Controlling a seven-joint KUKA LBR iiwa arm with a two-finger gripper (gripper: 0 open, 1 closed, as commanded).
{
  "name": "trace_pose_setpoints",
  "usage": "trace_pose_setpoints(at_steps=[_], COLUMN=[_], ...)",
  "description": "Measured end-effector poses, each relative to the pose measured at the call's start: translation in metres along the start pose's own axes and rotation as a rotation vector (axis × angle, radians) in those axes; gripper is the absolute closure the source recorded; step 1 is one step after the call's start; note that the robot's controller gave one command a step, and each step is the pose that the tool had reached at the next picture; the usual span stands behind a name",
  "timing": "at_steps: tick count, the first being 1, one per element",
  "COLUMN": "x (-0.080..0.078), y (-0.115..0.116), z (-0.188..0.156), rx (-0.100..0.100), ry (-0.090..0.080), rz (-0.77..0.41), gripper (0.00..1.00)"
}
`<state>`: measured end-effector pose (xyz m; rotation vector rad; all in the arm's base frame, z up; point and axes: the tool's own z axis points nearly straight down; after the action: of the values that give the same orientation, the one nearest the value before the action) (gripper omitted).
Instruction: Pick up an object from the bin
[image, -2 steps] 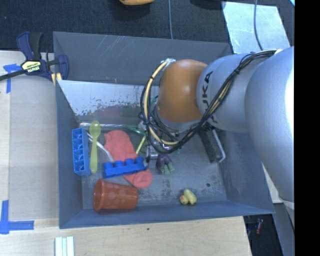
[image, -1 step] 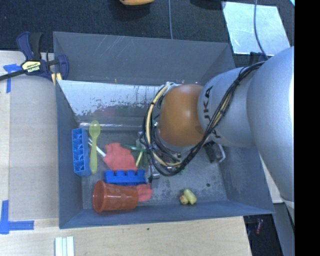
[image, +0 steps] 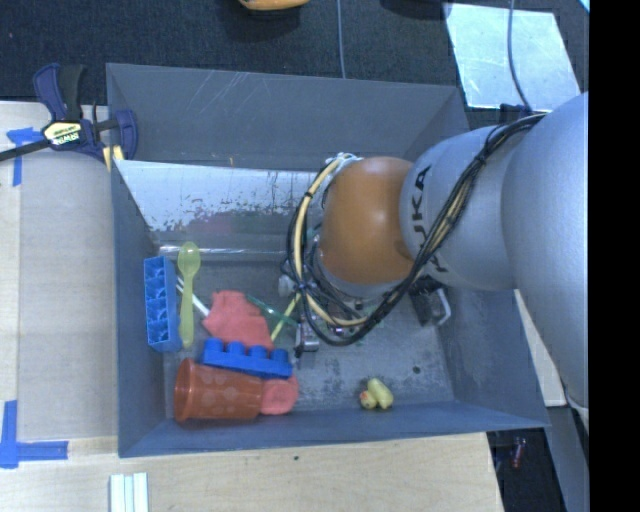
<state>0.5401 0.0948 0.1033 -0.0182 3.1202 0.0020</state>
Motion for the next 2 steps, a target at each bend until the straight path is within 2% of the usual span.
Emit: trace_pose_setpoints(at_steps=[1,2], x=[0.025,-0.021], y=[-0.01,-0.033], z=[-0.05,-0.092], rx=[0.001,0.0], ry=[-0.003,-0.01], rz=[0.024,0.065], gripper=[0.0,0.0])
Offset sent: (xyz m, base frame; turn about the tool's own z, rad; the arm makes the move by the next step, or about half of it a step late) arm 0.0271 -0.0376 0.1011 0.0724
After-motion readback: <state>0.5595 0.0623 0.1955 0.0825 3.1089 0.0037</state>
